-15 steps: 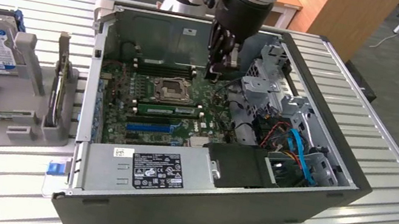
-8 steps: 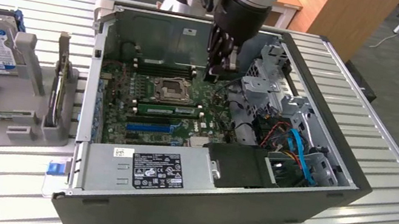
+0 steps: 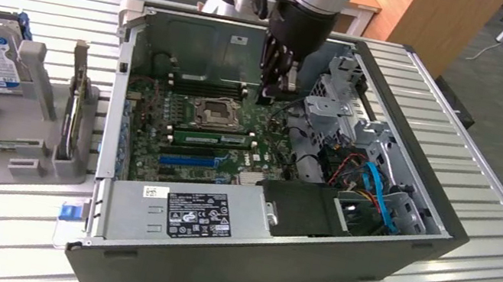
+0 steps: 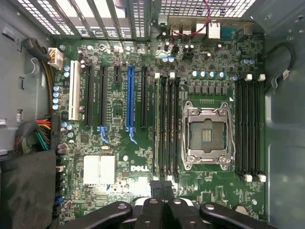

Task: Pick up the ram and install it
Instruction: 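Press down the ram until it locks into place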

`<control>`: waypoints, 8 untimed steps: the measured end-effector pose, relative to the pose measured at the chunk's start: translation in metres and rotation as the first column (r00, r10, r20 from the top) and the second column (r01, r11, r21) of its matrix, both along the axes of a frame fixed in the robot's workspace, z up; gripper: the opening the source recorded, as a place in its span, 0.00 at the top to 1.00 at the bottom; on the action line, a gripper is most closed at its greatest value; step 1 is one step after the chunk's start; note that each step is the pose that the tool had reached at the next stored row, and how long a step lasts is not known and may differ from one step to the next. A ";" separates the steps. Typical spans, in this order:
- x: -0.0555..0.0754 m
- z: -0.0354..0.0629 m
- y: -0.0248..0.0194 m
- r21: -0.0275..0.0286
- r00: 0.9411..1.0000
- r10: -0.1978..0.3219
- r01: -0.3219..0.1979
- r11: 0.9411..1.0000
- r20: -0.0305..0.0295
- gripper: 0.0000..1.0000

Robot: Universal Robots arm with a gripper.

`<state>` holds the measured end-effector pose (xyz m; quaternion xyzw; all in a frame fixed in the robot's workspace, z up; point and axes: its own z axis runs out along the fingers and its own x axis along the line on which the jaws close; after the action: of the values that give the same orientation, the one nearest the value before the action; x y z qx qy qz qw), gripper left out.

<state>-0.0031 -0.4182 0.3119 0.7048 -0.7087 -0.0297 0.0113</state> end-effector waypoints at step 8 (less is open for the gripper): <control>0.000 -0.0050 -0.0001 0.000 1.000 0.000 0.000 1.000 0.000 0.90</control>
<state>-0.0031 -0.4182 0.3070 0.7048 -0.7087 -0.0297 0.0113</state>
